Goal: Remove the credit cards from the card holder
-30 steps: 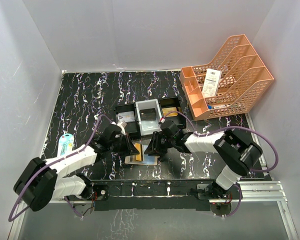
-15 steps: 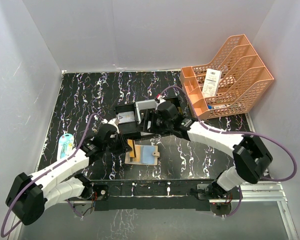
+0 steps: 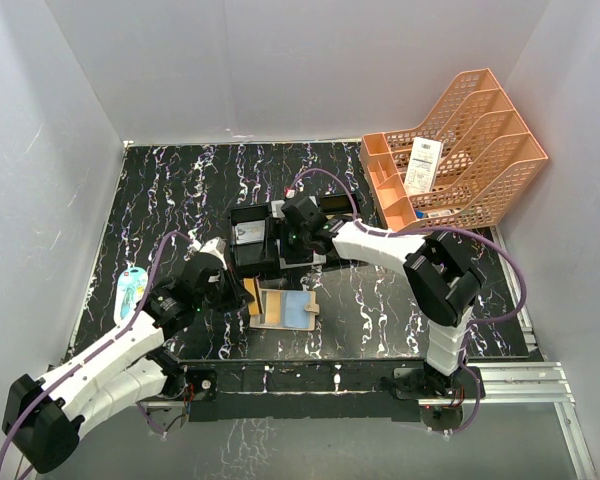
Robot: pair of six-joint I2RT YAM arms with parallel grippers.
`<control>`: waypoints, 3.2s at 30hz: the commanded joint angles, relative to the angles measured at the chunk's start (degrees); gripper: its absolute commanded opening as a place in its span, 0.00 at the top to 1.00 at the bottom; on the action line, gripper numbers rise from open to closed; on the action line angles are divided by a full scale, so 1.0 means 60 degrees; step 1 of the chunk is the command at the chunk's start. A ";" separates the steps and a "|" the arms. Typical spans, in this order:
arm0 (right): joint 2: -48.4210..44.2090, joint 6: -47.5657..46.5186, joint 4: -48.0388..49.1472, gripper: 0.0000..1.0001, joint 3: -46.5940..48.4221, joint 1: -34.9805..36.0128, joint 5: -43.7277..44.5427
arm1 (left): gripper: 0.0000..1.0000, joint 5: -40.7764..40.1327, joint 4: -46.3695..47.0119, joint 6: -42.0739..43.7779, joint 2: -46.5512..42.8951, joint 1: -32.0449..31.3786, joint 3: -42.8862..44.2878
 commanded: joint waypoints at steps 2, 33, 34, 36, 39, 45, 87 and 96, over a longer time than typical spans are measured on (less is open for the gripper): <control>0.0227 -0.0395 0.0029 0.25 0.0793 0.0047 -0.0106 | 1.00 -0.0187 -0.0413 0.0125 -0.0235 -0.0002 0.0370; -0.2828 0.0489 0.1901 0.25 -0.1509 -0.0359 -0.0860 | 1.00 0.2636 -0.0932 0.1808 -0.0079 0.1914 0.1489; -0.3180 0.0730 0.2380 0.25 -0.2036 -0.0442 -0.1059 | 1.00 0.3042 -0.0715 0.1749 -0.0157 0.2161 0.1423; -0.3858 0.1171 0.3218 0.24 -0.2923 -0.0620 -0.1431 | 1.00 0.3941 -0.0320 0.1675 -0.0212 0.2666 0.1318; -0.4733 0.1836 0.4560 0.24 -0.4036 -0.0712 -0.1961 | 1.00 0.5382 0.0403 0.1501 -0.0154 0.3234 0.1200; -0.5689 0.2590 0.6419 0.23 -0.5389 -0.0736 -0.2775 | 1.00 0.6891 0.1798 0.0973 -0.0211 0.3517 0.1139; -0.4504 0.4995 1.0925 0.77 -0.4890 -0.0415 -0.5481 | 1.00 0.9048 0.6770 -0.1957 -0.0265 0.3517 0.0236; -0.4528 0.5096 1.1119 0.88 -0.4994 -0.0400 -0.5431 | 1.00 0.9012 0.6705 -0.1942 -0.0338 0.3513 0.0230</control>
